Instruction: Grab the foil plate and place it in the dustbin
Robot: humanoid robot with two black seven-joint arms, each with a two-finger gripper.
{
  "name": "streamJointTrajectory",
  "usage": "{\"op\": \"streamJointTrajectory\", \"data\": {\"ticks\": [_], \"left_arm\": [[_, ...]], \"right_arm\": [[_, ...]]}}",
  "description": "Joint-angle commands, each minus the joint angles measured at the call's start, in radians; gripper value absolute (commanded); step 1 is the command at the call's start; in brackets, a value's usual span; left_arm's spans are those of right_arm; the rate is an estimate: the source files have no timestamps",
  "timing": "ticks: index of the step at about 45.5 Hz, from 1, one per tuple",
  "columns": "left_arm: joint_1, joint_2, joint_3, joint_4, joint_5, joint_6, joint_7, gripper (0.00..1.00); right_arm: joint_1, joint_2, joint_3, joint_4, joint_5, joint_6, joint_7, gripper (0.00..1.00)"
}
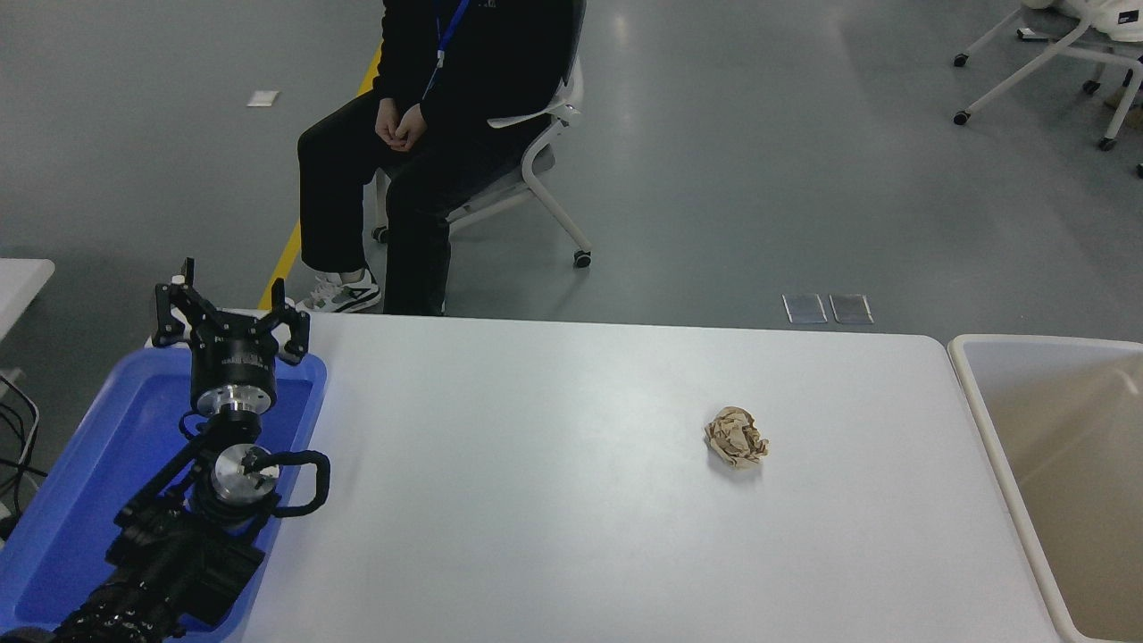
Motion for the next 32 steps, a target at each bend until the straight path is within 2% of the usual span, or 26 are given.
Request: {"op": "streamJointTrajectory", "data": {"ticks": [1, 4, 11, 24, 32], "left_arm": [[-0.001, 0.000, 0.000, 0.000, 0.000, 0.000, 0.000, 0.99], [-0.001, 0.000, 0.000, 0.000, 0.000, 0.000, 0.000, 0.99], [-0.001, 0.000, 0.000, 0.000, -0.001, 0.000, 0.000, 0.99], [-0.001, 0.000, 0.000, 0.000, -0.001, 0.000, 0.000, 0.99], [-0.001, 0.000, 0.000, 0.000, -0.001, 0.000, 0.000, 0.99]], "right_arm": [[-0.367, 0.339, 0.307, -0.507, 0.124, -0.076, -0.006, 0.00], [-0.400, 0.396, 0.344, -0.546, 0.132, -0.096, -0.006, 0.00], [-0.476, 0.435, 0.448, -0.544, 0.138, -0.192, -0.006, 0.00], [-0.581, 0.475, 0.626, -0.540, 0.139, -0.194, -0.006, 0.00], [-0.627, 0.508, 0.649, -0.535, 0.143, -0.194, -0.004, 0.00]]}}
